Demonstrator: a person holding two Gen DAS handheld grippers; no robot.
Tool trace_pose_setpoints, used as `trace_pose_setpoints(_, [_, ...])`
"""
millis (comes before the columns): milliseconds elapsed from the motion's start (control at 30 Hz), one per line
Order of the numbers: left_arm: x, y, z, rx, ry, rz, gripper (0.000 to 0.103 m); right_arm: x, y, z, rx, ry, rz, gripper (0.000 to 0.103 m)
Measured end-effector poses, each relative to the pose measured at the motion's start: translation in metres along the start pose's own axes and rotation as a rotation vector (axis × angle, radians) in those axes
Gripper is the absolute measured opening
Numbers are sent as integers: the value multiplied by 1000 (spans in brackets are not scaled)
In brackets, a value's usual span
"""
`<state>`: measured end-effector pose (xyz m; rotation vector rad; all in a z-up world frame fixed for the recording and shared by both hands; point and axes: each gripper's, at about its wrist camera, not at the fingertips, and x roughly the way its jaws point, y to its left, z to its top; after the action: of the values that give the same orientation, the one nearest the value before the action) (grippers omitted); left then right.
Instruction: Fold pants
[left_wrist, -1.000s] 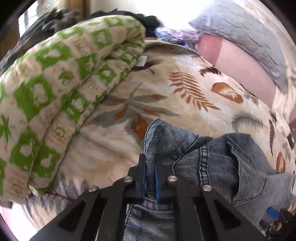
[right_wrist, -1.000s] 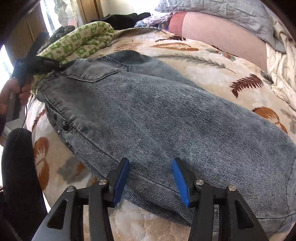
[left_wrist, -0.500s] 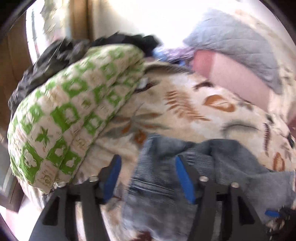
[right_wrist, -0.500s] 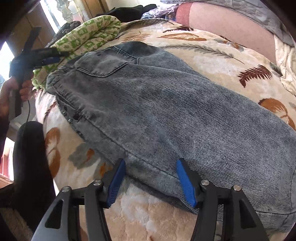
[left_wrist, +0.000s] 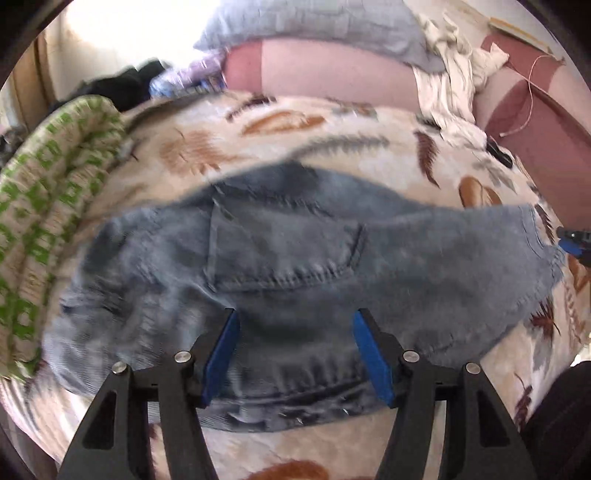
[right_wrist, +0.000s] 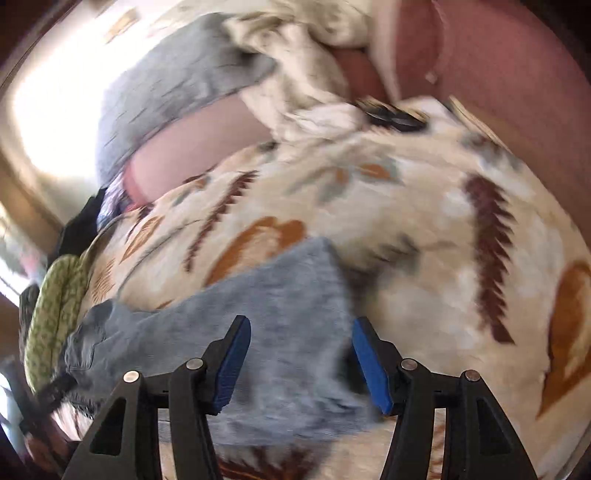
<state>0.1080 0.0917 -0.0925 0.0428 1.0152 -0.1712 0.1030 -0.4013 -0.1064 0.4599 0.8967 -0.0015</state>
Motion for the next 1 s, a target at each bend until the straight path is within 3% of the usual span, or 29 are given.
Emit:
trace_pose_setpoints(167, [7, -4, -6, 3, 21, 25, 65, 8, -16, -4, 27, 63, 15, 59])
trace_pose_setpoints(233, [6, -6, -7, 12, 23, 30, 65, 11, -9, -2, 13, 67, 36, 46])
trace_pose_setpoints(300, [4, -4, -10, 15, 25, 26, 65, 12, -3, -5, -41, 55, 6, 19])
trace_pose_setpoints(400, [4, 0, -13, 12, 36, 21, 65, 13, 12, -13, -112, 52, -35, 13])
trace_pose_setpoints(567, [0, 3, -21, 22, 31, 7, 65, -8, 3, -29, -138, 34, -97, 12])
trace_pose_setpoints(833, [1, 4, -25, 33, 39, -6, 65, 5, -10, -50, -142, 147, -191, 13])
trace_pose_setpoints(967, [1, 7, -23, 22, 47, -16, 65, -3, -18, -36, -56, 139, -144, 20])
trace_pose_setpoints(1000, [2, 8, -23, 19, 50, -17, 65, -8, -21, -30, -25, 117, -127, 29])
